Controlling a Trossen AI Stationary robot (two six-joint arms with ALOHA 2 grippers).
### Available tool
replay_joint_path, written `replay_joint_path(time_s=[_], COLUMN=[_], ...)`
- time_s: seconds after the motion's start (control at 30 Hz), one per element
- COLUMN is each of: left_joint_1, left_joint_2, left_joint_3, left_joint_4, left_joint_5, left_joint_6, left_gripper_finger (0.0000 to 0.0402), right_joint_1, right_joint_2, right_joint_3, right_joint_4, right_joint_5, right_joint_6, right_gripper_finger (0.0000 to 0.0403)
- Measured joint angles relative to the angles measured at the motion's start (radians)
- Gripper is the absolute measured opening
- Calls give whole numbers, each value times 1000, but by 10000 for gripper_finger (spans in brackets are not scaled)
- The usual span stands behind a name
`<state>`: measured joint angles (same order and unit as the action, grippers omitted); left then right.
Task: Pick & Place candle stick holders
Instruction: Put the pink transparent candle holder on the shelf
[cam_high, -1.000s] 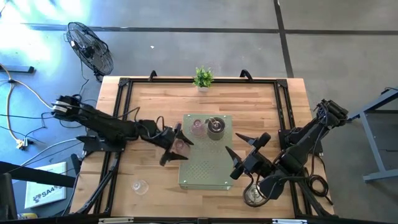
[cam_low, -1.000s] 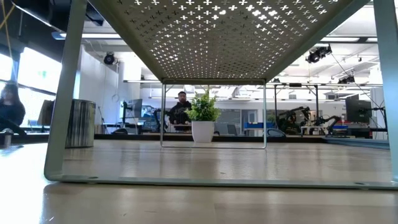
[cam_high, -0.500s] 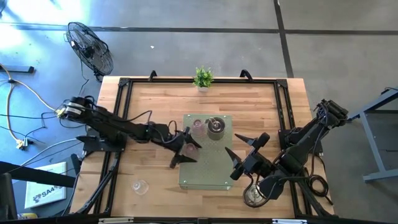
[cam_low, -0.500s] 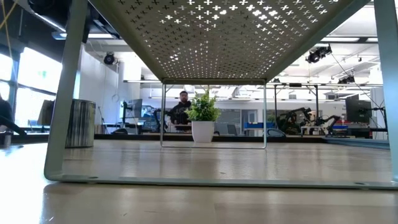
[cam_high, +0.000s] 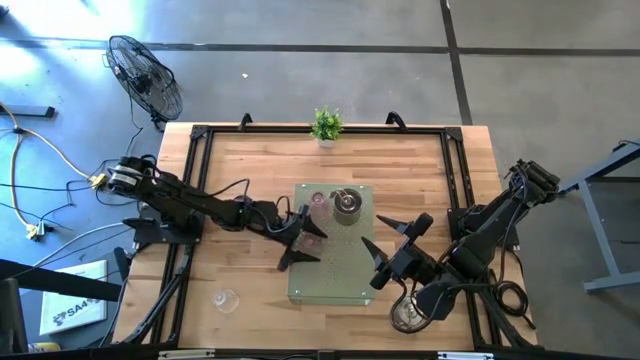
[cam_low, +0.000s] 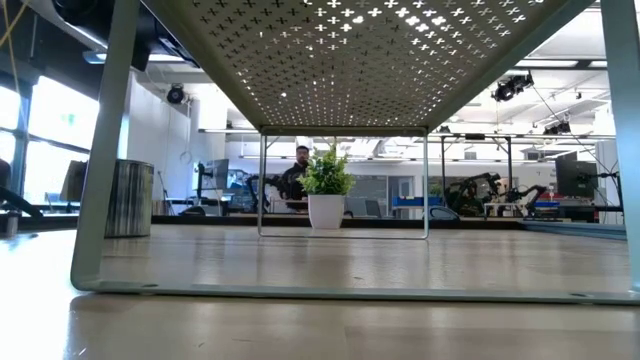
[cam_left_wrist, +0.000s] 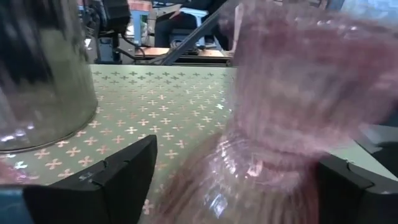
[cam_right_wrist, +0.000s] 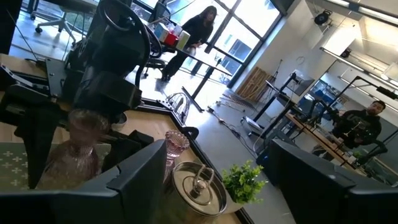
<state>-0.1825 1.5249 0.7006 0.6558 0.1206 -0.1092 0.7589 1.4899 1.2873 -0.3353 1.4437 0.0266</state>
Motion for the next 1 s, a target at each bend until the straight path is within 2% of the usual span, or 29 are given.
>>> replay_joint_path(time_s=[0.1,1.0], left_joint_1=[0,0], left_joint_2=[0,-26], left_joint_3=[0,0], left_joint_4=[-2,62], left_joint_5=[-33,-27], left_joint_6=[0,14], left_gripper_finger=[339,346], right_joint_1=[0,0], right_joint_2=[0,0], right_joint_3=[0,0], right_joint_4=[-7,-83], right_joint_5=[0,-4], right_joint_6=[6,84], right_gripper_finger=[277,277])
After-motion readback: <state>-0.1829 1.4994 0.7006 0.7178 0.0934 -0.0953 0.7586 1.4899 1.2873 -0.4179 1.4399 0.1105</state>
